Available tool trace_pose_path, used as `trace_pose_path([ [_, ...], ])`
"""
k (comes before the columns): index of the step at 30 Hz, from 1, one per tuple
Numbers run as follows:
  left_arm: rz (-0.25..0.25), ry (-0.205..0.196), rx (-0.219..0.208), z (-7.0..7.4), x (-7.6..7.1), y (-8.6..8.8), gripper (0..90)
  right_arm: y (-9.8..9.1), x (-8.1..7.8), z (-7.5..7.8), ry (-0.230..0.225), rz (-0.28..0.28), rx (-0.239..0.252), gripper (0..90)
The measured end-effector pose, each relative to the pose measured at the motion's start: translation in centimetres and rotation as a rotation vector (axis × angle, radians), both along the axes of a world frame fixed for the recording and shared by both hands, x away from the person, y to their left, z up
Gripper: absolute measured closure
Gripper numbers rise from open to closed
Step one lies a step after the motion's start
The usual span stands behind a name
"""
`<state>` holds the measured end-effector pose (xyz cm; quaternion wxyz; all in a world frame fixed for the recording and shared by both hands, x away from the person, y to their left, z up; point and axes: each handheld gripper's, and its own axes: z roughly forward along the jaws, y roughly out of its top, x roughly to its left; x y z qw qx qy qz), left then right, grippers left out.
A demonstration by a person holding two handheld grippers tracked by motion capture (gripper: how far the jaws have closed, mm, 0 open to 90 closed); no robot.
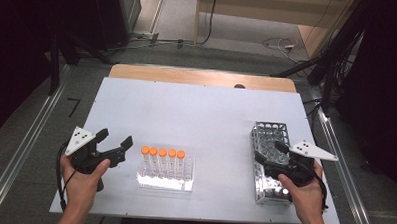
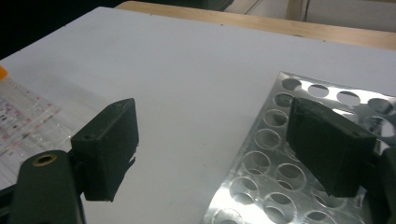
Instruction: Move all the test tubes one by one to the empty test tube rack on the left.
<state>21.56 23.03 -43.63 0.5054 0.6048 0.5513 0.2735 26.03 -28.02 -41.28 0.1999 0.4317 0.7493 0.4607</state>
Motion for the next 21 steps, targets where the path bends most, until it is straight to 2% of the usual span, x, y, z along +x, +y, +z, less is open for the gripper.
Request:
trace_pose_path([
  [3, 0.016, 0.005, 0.007, -0.4, -0.1, 0.4, 13.8, -0.8, -0.2, -0.1, -0.004, -0.024, 0.006, 16.0],
  [12, 0.045, 0.006, 0.066, -1.2, -0.4, 0.7, 13.8, -2.9, -0.7, -0.4, 0.000, -0.073, 0.019, 16.0],
  [21, 0.051, 0.016, 0.072, -1.6, -1.0, 0.9, 13.8, -4.7, -1.2, -0.6, 0.001, -0.127, 0.027, 16.0],
])
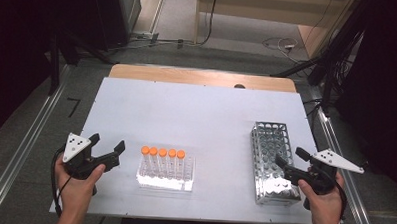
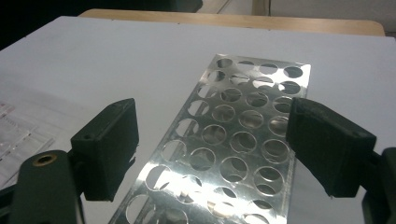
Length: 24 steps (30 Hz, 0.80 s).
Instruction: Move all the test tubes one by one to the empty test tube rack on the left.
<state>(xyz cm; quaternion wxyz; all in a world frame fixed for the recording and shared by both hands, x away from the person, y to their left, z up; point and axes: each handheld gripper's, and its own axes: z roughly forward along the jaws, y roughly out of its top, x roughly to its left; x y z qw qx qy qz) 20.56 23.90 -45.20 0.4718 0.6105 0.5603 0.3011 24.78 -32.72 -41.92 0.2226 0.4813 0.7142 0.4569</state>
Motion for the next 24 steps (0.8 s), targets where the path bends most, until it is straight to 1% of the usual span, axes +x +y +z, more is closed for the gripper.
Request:
trace_pose_path([
  [2, 0.001, -0.001, 0.020, -0.1, -0.2, -0.1, 13.8, -0.4, -0.1, -0.1, -0.002, -0.009, 0.002, 16.0],
  [3, 0.001, -0.002, 0.022, -0.2, -0.2, -0.1, 13.8, -0.6, -0.2, -0.1, -0.002, -0.015, -0.001, 16.0],
  [5, 0.002, 0.002, 0.021, -0.2, -0.3, 0.0, 13.8, -0.9, -0.3, -0.2, 0.002, -0.022, 0.004, 16.0],
  [8, 0.004, 0.006, 0.022, -0.4, -0.5, 0.0, 13.8, -1.3, -0.4, -0.4, 0.001, -0.039, -0.008, 16.0],
  [11, 0.017, 0.010, 0.026, -0.5, -0.5, 0.3, 13.8, -1.8, -0.5, -0.6, 0.000, -0.049, -0.015, 16.0],
  [15, 0.033, 0.019, 0.029, -0.8, -0.5, 0.8, 13.7, -2.7, -0.7, -0.8, 0.001, -0.074, -0.010, 16.0],
  [20, 0.053, 0.028, 0.032, -1.0, -0.7, 1.3, 13.8, -4.0, -1.1, -0.9, -0.001, -0.119, -0.003, 16.0],
  [24, 0.067, 0.037, 0.033, -1.4, -0.9, 1.7, 13.7, -5.2, -1.5, -1.4, 0.006, -0.159, -0.009, 16.0],
])
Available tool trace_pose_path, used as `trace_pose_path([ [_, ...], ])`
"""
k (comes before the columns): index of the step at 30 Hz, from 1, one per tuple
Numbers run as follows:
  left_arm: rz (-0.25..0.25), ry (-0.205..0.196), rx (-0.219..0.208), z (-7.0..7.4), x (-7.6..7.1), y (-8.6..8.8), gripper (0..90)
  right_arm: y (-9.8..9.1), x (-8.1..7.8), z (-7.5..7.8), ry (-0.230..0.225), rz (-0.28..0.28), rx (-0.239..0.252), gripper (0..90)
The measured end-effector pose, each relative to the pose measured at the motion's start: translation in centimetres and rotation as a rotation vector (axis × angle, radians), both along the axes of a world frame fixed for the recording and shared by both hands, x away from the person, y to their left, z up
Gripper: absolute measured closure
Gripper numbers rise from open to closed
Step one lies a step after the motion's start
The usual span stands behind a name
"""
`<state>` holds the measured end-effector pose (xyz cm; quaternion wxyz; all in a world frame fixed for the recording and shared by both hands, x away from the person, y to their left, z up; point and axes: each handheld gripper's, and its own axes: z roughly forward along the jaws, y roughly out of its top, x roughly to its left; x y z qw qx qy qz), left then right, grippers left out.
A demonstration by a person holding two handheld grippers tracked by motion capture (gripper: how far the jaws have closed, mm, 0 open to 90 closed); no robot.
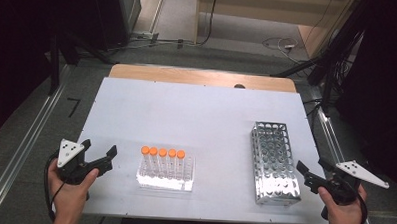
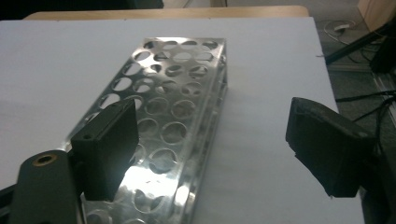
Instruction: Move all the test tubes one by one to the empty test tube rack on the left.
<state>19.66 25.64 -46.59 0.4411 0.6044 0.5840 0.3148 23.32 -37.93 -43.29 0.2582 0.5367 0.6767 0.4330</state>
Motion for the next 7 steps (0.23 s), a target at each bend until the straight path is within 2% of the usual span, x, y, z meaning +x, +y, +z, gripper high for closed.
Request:
trace_pose_path([
  [3, 0.010, 0.015, 0.008, -0.5, 0.0, 0.2, 13.8, -1.0, -0.1, -0.8, 0.017, -0.046, -0.018, 16.0],
  [7, 0.020, 0.058, 0.022, -1.4, 0.5, 0.3, 13.7, -2.2, 0.2, -2.1, 0.057, -0.113, -0.024, 15.9],
])
